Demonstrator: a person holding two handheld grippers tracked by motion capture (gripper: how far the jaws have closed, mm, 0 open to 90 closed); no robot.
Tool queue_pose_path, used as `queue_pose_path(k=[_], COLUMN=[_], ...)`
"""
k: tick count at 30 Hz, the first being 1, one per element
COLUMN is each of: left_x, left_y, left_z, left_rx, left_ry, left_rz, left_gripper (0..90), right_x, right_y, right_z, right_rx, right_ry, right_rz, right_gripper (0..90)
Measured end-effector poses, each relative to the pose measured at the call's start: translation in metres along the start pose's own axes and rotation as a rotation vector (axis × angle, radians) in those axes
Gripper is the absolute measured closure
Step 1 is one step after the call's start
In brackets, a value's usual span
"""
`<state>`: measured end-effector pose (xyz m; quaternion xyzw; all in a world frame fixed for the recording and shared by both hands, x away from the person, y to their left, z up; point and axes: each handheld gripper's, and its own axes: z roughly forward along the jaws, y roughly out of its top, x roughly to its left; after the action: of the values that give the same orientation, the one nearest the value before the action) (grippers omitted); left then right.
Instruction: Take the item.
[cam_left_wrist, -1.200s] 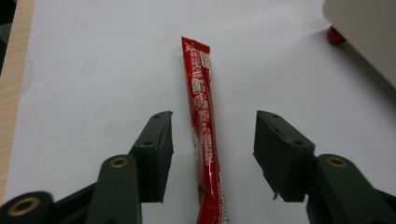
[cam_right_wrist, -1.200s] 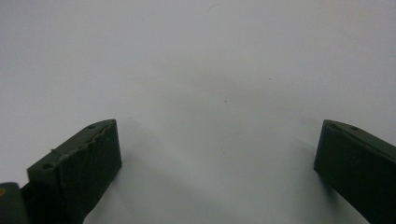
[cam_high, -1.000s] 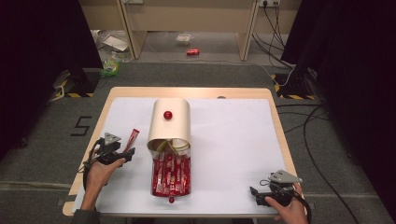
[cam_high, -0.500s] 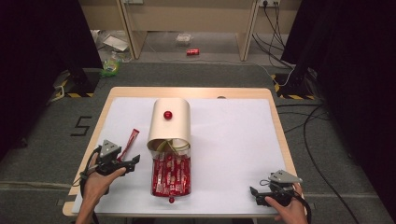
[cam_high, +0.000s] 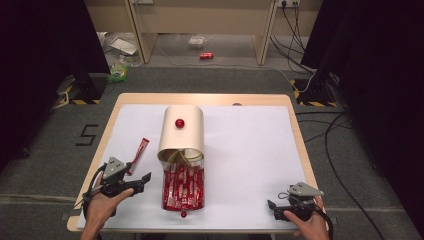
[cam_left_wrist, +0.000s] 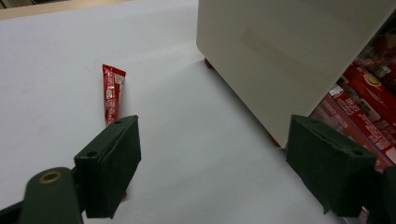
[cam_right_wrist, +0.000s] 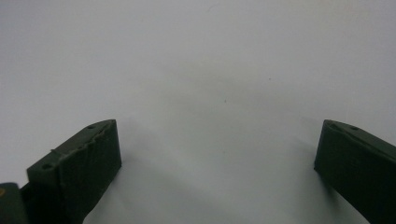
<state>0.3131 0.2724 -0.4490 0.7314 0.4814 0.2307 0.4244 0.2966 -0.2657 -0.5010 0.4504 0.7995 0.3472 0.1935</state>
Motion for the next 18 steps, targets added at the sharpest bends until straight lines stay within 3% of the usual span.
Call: queue_pose_path(k=[7, 18], left_x=[-0.001, -0.006], left_y=[-0.011, -0.015], left_z=[-0.006, -0.02], left_rx=[-0.008, -0.017], left_ry=[-0.007, -0.01], left_rz=[-0.006, 0.008], left_gripper=[17.8, 17.8], right_x=[-0.001, 0.0], right_y=[0.0, 0.0], right_z=[0.0, 0.0], right_rx=[-0.002, -0.001], right_ry=[-0.001, 0.001], right_rz=[-0.005, 0.0], right_gripper=[0.8, 0.8])
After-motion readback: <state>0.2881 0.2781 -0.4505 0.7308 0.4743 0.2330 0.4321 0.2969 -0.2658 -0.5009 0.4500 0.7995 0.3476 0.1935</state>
